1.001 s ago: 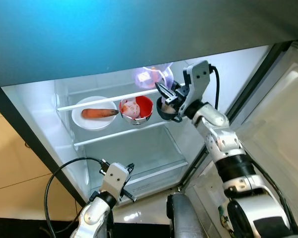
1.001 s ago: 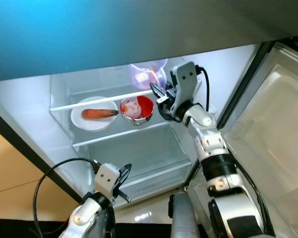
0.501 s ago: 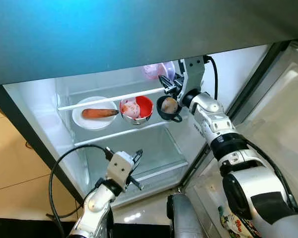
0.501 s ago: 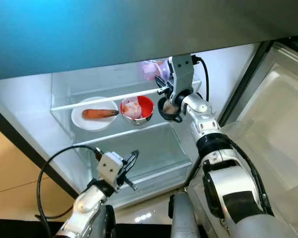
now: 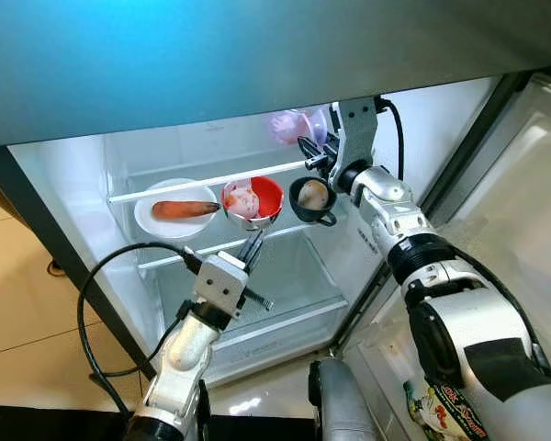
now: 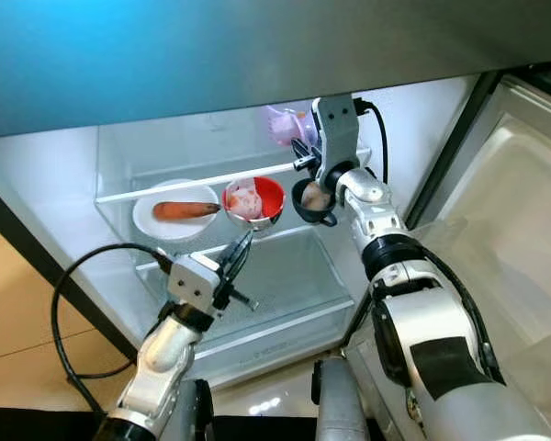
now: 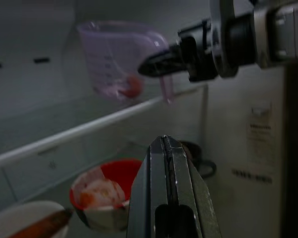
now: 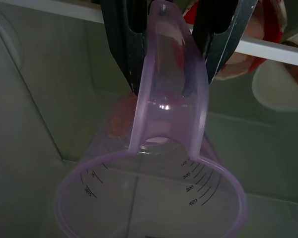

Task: Restocking fridge

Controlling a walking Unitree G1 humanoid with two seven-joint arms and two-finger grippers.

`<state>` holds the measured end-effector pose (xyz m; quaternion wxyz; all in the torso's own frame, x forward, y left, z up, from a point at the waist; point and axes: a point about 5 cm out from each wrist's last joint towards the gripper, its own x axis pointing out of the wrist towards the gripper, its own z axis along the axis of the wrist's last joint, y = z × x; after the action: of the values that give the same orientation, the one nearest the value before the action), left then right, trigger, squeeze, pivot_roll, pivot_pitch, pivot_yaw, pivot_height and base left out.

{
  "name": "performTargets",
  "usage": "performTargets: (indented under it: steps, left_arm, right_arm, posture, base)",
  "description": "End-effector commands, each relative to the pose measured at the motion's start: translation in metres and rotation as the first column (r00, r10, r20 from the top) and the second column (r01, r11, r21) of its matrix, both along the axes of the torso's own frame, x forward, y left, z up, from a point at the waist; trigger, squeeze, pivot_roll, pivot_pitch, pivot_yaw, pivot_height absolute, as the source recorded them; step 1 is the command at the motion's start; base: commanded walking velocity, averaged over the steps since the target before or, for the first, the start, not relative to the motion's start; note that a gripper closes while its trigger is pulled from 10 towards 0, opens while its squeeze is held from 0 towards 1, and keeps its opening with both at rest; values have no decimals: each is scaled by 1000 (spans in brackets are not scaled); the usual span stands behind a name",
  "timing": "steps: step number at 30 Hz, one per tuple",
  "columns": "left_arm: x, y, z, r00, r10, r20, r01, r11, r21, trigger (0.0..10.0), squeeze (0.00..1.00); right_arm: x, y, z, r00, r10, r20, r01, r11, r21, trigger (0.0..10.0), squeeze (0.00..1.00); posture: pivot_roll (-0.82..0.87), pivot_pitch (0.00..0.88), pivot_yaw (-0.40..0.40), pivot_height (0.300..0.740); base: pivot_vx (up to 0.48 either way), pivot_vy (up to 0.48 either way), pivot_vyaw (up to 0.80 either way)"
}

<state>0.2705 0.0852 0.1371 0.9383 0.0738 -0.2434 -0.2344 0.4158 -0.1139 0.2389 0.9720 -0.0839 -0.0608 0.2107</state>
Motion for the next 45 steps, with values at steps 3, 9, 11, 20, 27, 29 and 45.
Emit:
performTargets:
  steps: [3, 9, 11, 20, 27, 29, 45]
  left_arm:
    - [2, -1, 14, 998, 41, 57, -40, 999, -22, 10000, 0]
    - [4, 1, 17, 996, 69, 58, -67, 997, -37, 10000, 0]
    - [4, 1, 18, 996, 71, 58, -69, 997, -39, 10000, 0]
    - [3, 0, 19, 996, 78, 53, -76, 996, -38, 10000, 0]
    - [4, -1, 18, 996, 75, 51, -74, 997, -34, 10000, 0]
    - [4, -1, 18, 996, 76, 50, -74, 997, -35, 10000, 0]
    - [2, 3, 13, 997, 68, 21, -68, 997, -22, 10000, 0]
  right_arm:
    - [2, -19, -16, 992, -91, -87, 85, 994, -69, 10000, 0]
    - [3, -21, -15, 990, -105, -95, 103, 994, -24, 10000, 0]
    - [3, -21, -14, 989, -106, -98, 105, 994, -15, 10000, 0]
    - [4, -21, -13, 990, -84, -113, 89, 995, 44, 10000, 733]
    - [4, -21, -10, 992, -88, -91, 93, 995, 47, 10000, 239]
    - [4, -20, -7, 993, -82, -86, 88, 993, 75, 10000, 0]
    - [1, -36, -7, 996, -77, -35, 82, 979, 188, 10000, 0]
  posture:
    - [-129, 165, -60, 601]
    - [-127, 166, -61, 601]
    - [-126, 168, -61, 601]
    - [-126, 169, -60, 601]
    - [-128, 166, -61, 601]
    - [-128, 165, -61, 601]
    - [-127, 154, -62, 601]
  base:
    - [0, 0, 0]
    - [0, 0, 0]
    - [0, 0, 0]
    - [0, 0, 0]
    - [0, 0, 0]
    - [0, 0, 0]
    - [0, 0, 0]
